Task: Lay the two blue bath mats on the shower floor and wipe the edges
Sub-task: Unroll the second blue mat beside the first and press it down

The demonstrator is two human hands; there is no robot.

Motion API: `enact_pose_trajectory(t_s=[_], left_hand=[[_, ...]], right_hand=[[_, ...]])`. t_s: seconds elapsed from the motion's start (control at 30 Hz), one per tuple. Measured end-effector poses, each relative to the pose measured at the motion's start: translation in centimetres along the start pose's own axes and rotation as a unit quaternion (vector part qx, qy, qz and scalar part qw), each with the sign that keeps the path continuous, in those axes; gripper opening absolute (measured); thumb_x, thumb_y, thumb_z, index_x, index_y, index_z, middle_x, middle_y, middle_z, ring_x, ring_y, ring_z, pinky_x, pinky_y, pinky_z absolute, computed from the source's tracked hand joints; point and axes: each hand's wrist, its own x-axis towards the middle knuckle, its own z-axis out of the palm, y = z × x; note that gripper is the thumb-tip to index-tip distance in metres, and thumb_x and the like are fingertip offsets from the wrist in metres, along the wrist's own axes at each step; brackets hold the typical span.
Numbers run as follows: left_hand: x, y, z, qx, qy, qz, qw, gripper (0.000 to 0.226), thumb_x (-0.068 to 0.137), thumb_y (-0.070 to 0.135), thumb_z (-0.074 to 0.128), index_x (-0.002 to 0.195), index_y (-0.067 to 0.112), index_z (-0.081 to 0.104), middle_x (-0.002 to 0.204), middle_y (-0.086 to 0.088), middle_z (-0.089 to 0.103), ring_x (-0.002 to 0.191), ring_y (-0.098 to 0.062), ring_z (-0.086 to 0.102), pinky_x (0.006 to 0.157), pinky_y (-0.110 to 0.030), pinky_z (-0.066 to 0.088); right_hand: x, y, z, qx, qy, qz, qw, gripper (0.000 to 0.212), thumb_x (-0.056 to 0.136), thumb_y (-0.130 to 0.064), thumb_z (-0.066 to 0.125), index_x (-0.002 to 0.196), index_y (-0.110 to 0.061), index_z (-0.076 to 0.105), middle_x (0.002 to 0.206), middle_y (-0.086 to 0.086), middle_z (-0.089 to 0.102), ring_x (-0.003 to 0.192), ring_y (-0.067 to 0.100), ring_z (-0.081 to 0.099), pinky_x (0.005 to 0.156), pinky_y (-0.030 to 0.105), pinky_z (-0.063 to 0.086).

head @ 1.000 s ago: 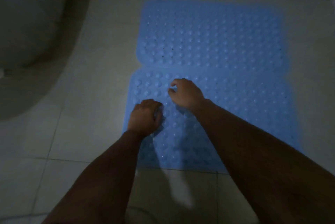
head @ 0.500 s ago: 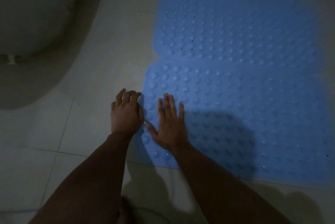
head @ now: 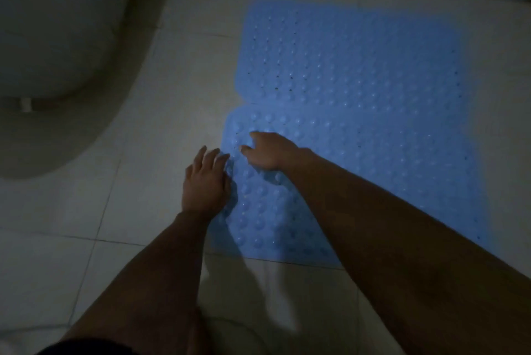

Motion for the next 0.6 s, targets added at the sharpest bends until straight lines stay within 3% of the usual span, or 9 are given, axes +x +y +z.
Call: enact_pose_trajectory(t_s=[0.1, 0.17, 0.23, 0.37, 0.6], left_hand=[[-1.0, 1.9, 2.4, -0.023, -0.033, 0.049, 0.998, 0.064, 0.101, 0.052, 0.031, 0.154, 0.018, 0.041, 0.164, -0.011, 0.033, 0.155, -0.032, 0.019, 0.116, -0.052, 0.033], [-1.7, 2.7, 4.3, 0.002, -0.068, 0.071, 0.995, 0.075, 0.102, 0.063, 0.028, 0.162, 0.019, 0.02, 0.171, -0.009, 0.008, 0.158, -0.031, -0.001, 0.126, -0.05, 0.014], [-2.1, 3.0, 5.7, 0.047, -0.065, 0.073, 0.994, 0.087, 0.099, 0.071, 0.031, 0.164, 0.018, 0.007, 0.171, -0.009, -0.004, 0.157, -0.032, -0.011, 0.127, -0.054, 0.005], [-2.2, 3.4, 6.4, 0.081, -0.027, 0.066, 0.994, 0.092, 0.096, 0.074, 0.035, 0.163, 0.017, 0.009, 0.171, -0.011, 0.001, 0.158, -0.033, -0.005, 0.126, -0.056, 0.01], [-2.1, 3.1, 6.8, 0.075, -0.02, 0.066, 0.995, 0.097, 0.092, 0.078, 0.037, 0.163, 0.018, 0.01, 0.171, -0.009, 0.001, 0.158, -0.031, -0.005, 0.125, -0.056, 0.01]], right_hand=[[-0.1, 0.7, -2.0, 0.015, 0.052, -0.019, 0.998, 0.061, 0.099, -0.053, 0.046, 0.151, -0.02, 0.04, 0.152, 0.011, 0.048, 0.139, 0.031, 0.045, 0.114, 0.042, 0.037], [-0.6, 1.5, -1.6, 0.053, 0.086, -0.038, 0.994, 0.055, 0.098, -0.053, 0.049, 0.145, -0.026, 0.047, 0.144, 0.006, 0.057, 0.132, 0.027, 0.053, 0.109, 0.041, 0.043], [-0.6, 2.7, -0.7, 0.072, 0.125, -0.062, 0.988, 0.047, 0.097, -0.051, 0.052, 0.137, -0.027, 0.056, 0.132, 0.003, 0.065, 0.122, 0.024, 0.061, 0.103, 0.041, 0.049], [0.1, 5.2, 1.4, 0.075, 0.191, -0.091, 0.974, 0.037, 0.095, -0.046, 0.054, 0.119, -0.023, 0.068, 0.116, 0.002, 0.071, 0.112, 0.023, 0.065, 0.095, 0.038, 0.052], [0.3, 6.8, 4.1, 0.067, 0.276, -0.11, 0.953, 0.031, 0.093, -0.042, 0.048, 0.099, -0.022, 0.071, 0.094, 0.0, 0.07, 0.092, 0.027, 0.063, 0.078, 0.043, 0.054]])
